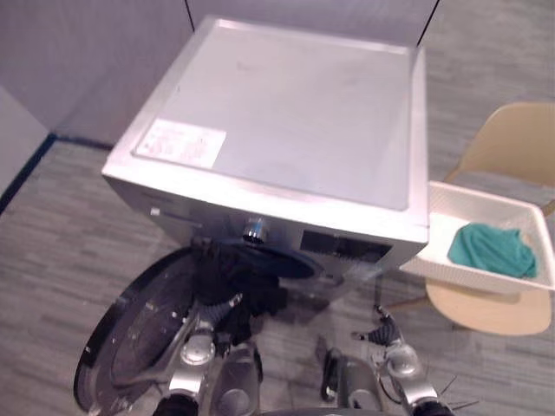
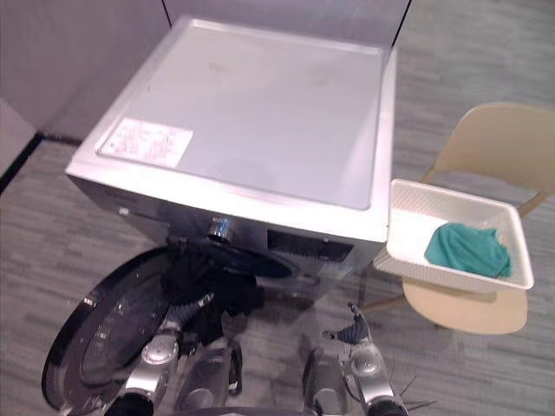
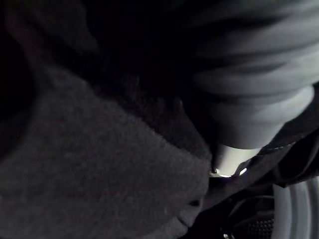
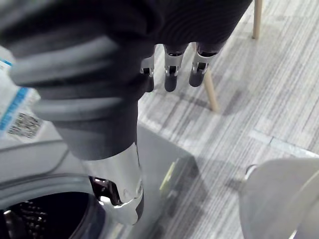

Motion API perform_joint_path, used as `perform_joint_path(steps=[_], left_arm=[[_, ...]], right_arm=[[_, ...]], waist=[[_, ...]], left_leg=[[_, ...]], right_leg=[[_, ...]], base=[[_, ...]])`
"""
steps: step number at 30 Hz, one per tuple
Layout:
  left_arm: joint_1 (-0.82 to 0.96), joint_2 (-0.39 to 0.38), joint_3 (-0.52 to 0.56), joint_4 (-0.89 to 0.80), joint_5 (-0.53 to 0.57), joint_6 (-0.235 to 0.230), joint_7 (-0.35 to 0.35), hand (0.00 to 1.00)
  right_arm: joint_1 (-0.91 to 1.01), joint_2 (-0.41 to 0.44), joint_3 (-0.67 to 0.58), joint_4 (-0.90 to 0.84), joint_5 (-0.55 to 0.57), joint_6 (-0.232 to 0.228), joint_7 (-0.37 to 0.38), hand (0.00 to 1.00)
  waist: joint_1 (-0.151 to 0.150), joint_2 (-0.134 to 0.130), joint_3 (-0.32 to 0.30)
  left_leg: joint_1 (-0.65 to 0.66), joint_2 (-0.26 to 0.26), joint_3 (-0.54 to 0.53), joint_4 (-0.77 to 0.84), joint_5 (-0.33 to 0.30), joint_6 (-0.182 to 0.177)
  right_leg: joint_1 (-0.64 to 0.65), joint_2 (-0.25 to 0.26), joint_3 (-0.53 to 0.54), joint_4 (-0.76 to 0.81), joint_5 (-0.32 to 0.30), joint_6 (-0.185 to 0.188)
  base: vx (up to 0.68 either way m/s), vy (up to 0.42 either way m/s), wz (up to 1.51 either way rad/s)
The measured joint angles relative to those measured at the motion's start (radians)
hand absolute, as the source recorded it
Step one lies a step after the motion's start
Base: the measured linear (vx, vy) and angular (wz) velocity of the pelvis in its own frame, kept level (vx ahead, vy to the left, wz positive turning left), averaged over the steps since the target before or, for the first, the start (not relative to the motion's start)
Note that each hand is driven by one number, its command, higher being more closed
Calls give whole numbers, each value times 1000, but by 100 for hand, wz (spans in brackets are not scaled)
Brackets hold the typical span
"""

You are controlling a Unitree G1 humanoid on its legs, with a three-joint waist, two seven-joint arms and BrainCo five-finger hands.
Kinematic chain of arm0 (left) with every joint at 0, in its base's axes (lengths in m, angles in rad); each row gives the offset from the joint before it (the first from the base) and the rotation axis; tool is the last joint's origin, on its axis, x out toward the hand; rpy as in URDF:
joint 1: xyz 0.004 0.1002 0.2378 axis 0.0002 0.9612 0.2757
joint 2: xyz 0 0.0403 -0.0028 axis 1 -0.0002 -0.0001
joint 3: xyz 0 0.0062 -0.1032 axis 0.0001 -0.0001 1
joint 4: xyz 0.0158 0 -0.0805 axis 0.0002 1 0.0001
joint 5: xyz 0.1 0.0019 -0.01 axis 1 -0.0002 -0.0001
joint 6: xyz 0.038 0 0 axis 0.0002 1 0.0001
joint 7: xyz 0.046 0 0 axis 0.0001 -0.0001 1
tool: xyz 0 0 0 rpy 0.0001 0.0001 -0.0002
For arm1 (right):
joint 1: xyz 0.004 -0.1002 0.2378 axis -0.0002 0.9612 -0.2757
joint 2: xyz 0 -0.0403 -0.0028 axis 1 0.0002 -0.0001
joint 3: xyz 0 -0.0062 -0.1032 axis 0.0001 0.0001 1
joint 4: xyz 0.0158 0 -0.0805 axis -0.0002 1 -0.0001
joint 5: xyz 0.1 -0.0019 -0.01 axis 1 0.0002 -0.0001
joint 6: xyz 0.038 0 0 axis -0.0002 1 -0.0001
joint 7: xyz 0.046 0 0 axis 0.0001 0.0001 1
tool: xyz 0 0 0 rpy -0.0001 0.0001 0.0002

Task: Pick up the laundry basket with both hands and put the clothes into the washing machine.

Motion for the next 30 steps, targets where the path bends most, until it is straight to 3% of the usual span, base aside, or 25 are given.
perform_joint_path(steps=[3, 6, 14, 19, 22, 27, 28, 30], left_arm=[[-30, -2, 1, -58, -45, -2, 40, 100], [-100, -20, 9, -92, -98, -4, 92, 100], [-342, -92, 7, -283, -148, -14, 173, 100], [-501, -86, -9, -328, -147, -13, 224, 100], [-649, -30, -12, -328, -136, -9, 271, 100], [-912, 136, -46, -327, -96, 1, 323, 100], [-1025, 200, -72, -316, -65, 6, 347, 100], [-1134, 238, -118, -271, -14, 25, 365, 100]], right_arm=[[-31, 1, 0, -53, 29, 0, -35, 0], [-68, 14, -2, -135, 62, 7, -73, 0], [-196, 65, -47, -352, 140, 12, -152, 0], [-220, 63, -78, -457, 142, -23, -167, 0], [-220, 62, -88, -526, 144, -52, -172, 0], [-220, 61, -87, -602, 144, -78, -171, 0], [-220, 79, -85, -619, 144, -92, -171, 0], [-220, 89, -85, -635, 144, -99, -170, 0]], waist=[[3, 5, 38], [10, -6, 88], [14, -16, 135], [15, -24, 143], [8, -26, 142], [-8, -36, 140], [-22, -59, 141], [-31, -71, 145]], left_leg=[[-132, 17, -1, 147, -85, 17], [-308, 38, -7, 320, -143, 26], [-873, 70, -77, 743, -197, 29], [-1042, 68, -115, 886, -209, 18], [-1122, 69, -130, 943, -208, 14], [-1208, 75, -153, 996, -201, 8], [-1231, 79, -158, 1014, -201, 8], [-1251, 79, -165, 1029, -200, 8]], right_leg=[[-143, -14, 27, 167, -68, 3], [-322, -27, 56, 348, -127, -6], [-876, -46, 112, 790, -213, -38], [-1041, -53, 128, 951, -253, -50], [-1120, -52, 134, 1016, -264, -59], [-1203, -41, 133, 1071, -266, -68], [-1227, -37, 134, 1088, -265, -75], [-1241, -36, 132, 1101, -265, -76]], base=[[-200, 31, -1], [-231, 6, 0], [-171, -15, 1], [-68, -67, 6], [-57, -71, 1], [-9, -47, -5], [39, -50, -7], [38, -35, -4]])
